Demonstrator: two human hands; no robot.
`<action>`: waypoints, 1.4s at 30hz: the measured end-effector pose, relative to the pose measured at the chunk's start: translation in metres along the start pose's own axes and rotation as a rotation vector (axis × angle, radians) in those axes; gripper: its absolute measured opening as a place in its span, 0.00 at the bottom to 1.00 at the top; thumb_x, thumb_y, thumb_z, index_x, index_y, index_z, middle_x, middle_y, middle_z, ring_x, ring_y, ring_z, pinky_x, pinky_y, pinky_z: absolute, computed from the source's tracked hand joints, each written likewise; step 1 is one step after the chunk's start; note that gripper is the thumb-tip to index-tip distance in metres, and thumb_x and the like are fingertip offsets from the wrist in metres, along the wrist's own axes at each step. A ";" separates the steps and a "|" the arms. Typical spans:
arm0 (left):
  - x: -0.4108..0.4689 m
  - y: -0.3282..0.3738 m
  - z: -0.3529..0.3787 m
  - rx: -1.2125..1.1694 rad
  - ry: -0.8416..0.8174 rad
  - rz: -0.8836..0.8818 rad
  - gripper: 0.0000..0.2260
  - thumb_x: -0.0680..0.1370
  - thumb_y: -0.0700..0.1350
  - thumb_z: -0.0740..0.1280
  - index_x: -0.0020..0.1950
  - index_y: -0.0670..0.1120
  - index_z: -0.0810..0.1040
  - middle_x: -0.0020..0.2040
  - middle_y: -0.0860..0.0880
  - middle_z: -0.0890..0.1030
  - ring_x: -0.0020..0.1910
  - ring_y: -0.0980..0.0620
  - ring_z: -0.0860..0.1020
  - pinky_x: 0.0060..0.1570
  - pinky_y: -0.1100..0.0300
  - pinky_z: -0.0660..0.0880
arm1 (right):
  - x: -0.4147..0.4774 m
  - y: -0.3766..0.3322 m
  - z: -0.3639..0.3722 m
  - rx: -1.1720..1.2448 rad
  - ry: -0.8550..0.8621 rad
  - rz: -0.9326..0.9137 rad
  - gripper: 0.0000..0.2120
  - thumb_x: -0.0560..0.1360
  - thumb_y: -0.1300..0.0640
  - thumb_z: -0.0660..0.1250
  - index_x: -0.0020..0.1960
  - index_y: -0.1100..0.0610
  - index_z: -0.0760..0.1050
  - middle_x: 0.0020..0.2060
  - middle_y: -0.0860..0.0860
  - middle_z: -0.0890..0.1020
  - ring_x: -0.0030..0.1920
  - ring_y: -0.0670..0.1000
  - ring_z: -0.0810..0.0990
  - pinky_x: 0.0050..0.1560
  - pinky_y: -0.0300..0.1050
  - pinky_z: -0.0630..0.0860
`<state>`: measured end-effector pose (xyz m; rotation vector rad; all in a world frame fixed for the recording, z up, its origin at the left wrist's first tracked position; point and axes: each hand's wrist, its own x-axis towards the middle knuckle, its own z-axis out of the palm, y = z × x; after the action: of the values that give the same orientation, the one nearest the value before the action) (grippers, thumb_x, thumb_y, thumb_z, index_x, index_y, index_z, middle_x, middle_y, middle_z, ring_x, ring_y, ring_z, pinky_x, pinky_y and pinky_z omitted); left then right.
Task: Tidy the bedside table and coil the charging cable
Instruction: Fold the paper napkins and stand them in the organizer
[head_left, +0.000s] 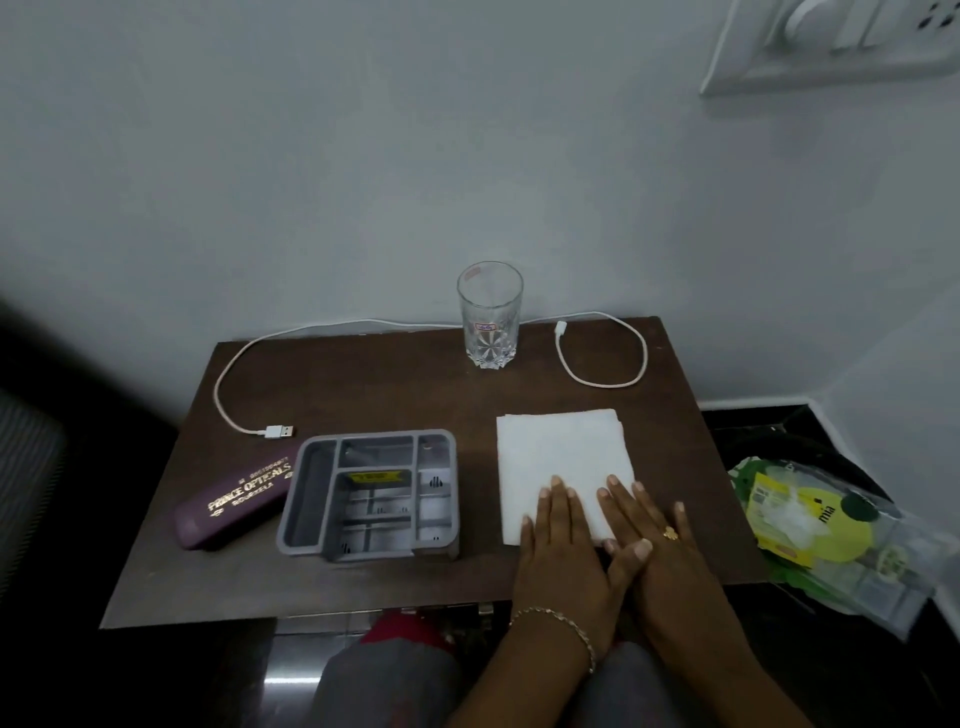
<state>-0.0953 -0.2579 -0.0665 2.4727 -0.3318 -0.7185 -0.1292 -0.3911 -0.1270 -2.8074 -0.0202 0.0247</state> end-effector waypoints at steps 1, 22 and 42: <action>-0.006 0.002 -0.007 -0.051 -0.015 0.004 0.53 0.58 0.75 0.32 0.76 0.46 0.39 0.76 0.50 0.36 0.73 0.58 0.34 0.69 0.60 0.35 | -0.001 -0.001 -0.002 0.015 0.005 0.005 0.26 0.79 0.44 0.44 0.76 0.45 0.45 0.76 0.37 0.44 0.75 0.48 0.51 0.74 0.44 0.38; -0.066 -0.271 -0.170 -0.041 0.650 -0.099 0.28 0.59 0.51 0.75 0.53 0.36 0.79 0.47 0.36 0.80 0.46 0.34 0.78 0.47 0.50 0.71 | 0.167 -0.356 -0.006 -0.525 -0.438 -0.551 0.20 0.79 0.51 0.58 0.70 0.52 0.65 0.69 0.51 0.69 0.70 0.53 0.66 0.66 0.54 0.64; 0.066 -0.226 -0.241 0.093 0.525 0.177 0.30 0.57 0.34 0.80 0.58 0.38 0.78 0.56 0.38 0.80 0.56 0.38 0.76 0.56 0.48 0.70 | 0.263 -0.259 -0.026 -0.212 -0.284 -0.409 0.33 0.65 0.52 0.77 0.65 0.57 0.68 0.62 0.55 0.72 0.63 0.58 0.71 0.57 0.52 0.73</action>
<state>0.1121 0.0077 -0.0493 2.5633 -0.3794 0.0291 0.1310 -0.1505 -0.0209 -2.9251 -0.6987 0.3409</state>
